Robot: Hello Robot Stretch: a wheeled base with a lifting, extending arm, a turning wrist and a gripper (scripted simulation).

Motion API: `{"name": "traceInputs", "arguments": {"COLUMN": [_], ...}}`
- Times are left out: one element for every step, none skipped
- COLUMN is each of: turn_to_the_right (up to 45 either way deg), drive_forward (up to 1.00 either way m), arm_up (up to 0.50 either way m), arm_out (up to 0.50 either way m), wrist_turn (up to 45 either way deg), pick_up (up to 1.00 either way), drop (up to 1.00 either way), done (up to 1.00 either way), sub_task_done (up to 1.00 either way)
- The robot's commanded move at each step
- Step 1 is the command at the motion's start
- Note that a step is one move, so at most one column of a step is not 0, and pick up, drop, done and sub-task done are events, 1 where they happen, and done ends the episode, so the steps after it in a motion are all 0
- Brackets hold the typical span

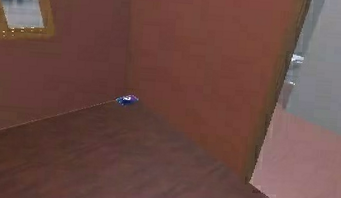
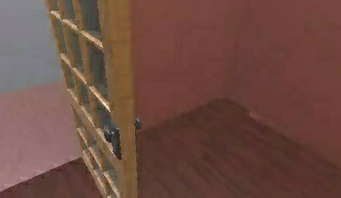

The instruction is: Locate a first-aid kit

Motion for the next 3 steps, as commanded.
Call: {"name": "traceInputs", "arguments": {"turn_to_the_right": [27.0,0.0,21.0], "drive_forward": [0.0,0.35,0.0], "arm_up": [0.0,0.0,0.0], "arm_out": [0.0,0.0,0.0], "wrist_turn": [0.0,0.0,0.0], "pick_up": [0.0,0.0,0.0], "drop": [0.0,0.0,0.0], "done": [0.0,0.0,0.0], "sub_task_done": [0.0,0.0,0.0]}}
